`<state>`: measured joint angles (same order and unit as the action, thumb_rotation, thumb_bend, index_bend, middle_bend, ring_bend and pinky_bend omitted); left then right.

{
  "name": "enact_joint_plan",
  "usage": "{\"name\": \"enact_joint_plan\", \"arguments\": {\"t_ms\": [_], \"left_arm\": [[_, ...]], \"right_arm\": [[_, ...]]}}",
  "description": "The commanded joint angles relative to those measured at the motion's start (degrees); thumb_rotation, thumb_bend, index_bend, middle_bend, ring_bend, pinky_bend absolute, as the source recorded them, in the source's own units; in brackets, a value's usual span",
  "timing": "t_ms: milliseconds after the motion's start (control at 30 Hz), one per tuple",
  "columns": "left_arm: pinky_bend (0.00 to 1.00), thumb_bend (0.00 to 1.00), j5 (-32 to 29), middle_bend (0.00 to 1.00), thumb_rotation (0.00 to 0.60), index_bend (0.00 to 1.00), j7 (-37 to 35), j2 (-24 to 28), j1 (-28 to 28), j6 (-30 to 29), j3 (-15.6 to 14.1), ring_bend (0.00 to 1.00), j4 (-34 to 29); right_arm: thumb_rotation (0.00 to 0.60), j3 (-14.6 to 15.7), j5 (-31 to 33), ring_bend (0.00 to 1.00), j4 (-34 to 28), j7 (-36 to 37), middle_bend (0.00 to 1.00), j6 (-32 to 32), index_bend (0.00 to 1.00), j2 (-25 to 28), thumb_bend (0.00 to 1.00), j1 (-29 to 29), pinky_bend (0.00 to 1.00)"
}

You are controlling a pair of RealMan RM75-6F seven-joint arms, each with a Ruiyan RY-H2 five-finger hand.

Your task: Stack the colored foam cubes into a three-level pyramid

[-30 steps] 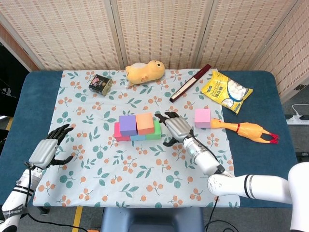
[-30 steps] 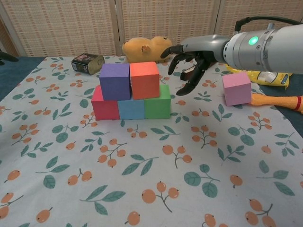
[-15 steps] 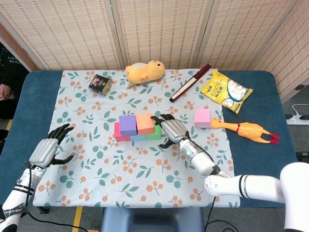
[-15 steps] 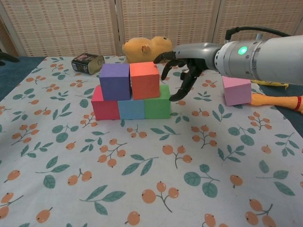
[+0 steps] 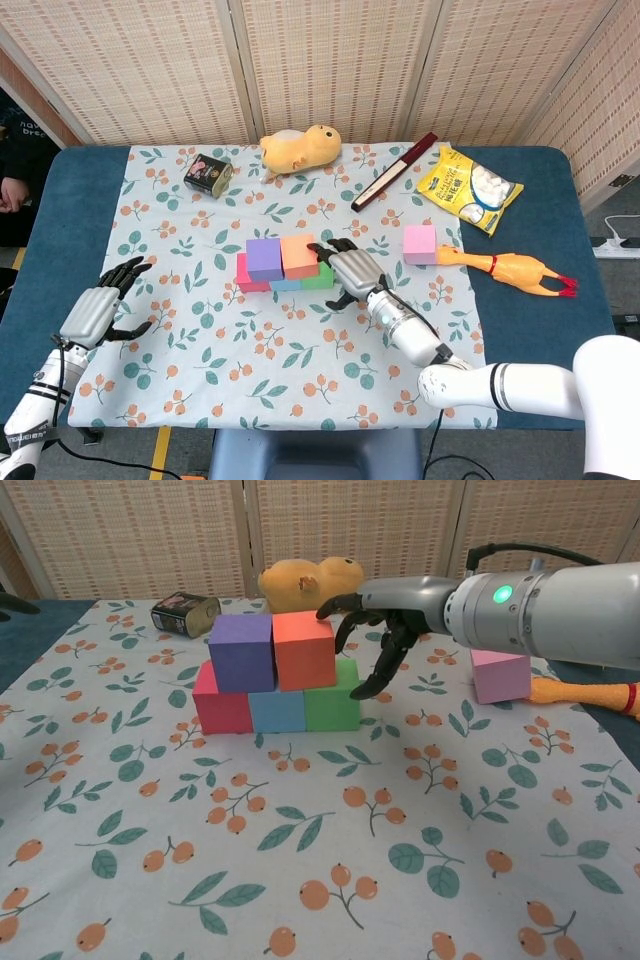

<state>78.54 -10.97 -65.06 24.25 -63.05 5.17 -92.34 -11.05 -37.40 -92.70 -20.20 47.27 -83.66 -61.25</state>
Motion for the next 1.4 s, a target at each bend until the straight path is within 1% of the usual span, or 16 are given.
{"name": "enact_joint_plan", "arguments": {"t_ms": [33,700,833,933,1033,1100,1233,1300,1400], "left_arm": [[0.11,0.26,0.0,0.00,0.600,0.09,-0.2,0.0,0.0,0.0,0.0,0.00,0.1],[0.11,0.26,0.5,0.00,0.600,0.09,-1.2,-0.4,-0.2,-0.1,-0.2,0.00,1.0],[0.11,0.26,0.6,0.00,0.600,0.09,-1.3,-0.3,-0.3,-0.2,-0.3,0.00,1.1],[0.11,0.26,0.6,0.00,0.600,0.09,-1.4,-0.2,-0.5,-0.6,-0.3,0.00,1.0],[0.11,0.26,0.6,0.00,0.600,0.09,-1.3,0.1,-0.7,-1.0,-0.2,0.00,0.7],[0.11,0.26,0.5,0.00,0.600,0.09,-1.1,0.2,-0.8,-1.0,-0.2,0.00,0.5],[0.11,0.26,0.3,0.00,0.600,0.09,-0.3,0.5,-0.9,-1.2,-0.2,0.00,-0.3],[0.11,0.26,0.2,0.00,0.600,0.09,0.3,0.6,-1.1,-1.5,-0.2,0.00,-0.9],[0.11,0.26,-0.2,0.00,0.600,0.09,1.0,0.8,-1.3,-1.6,-0.3,0.00,-1.6]], "right_arm": [[0.600,0.0,0.0,0.00,0.1,-0.1,0.20,0.1,0.00,-0.1,0.11,-0.1,0.00],[0.600,0.1,1.0,0.00,-0.7,-1.3,0.20,1.0,0.00,-0.2,0.11,-0.4,0.00],[0.600,0.3,1.2,0.00,-2.8,-2.0,0.20,2.3,0.00,1.8,0.11,0.1,0.00],[0.600,0.8,1.4,0.00,-5.3,-3.3,0.20,3.9,0.00,4.4,0.11,0.7,0.00],[0.600,1.3,2.0,0.00,-7.7,-5.1,0.20,6.0,0.00,7.3,0.11,1.3,0.00],[0.600,1.7,2.9,0.00,-7.9,-6.8,0.20,8.2,0.00,8.7,0.11,1.7,0.00],[0.600,2.0,5.9,0.00,-4.6,-9.2,0.20,10.6,0.00,8.8,0.11,2.0,0.00],[0.600,2.1,7.3,0.00,-1.2,-9.7,0.20,10.8,0.00,7.7,0.10,2.3,0.00],[0.600,2.3,8.8,0.00,4.2,-9.7,0.20,9.7,0.00,5.3,0.06,2.7,0.00]]}}
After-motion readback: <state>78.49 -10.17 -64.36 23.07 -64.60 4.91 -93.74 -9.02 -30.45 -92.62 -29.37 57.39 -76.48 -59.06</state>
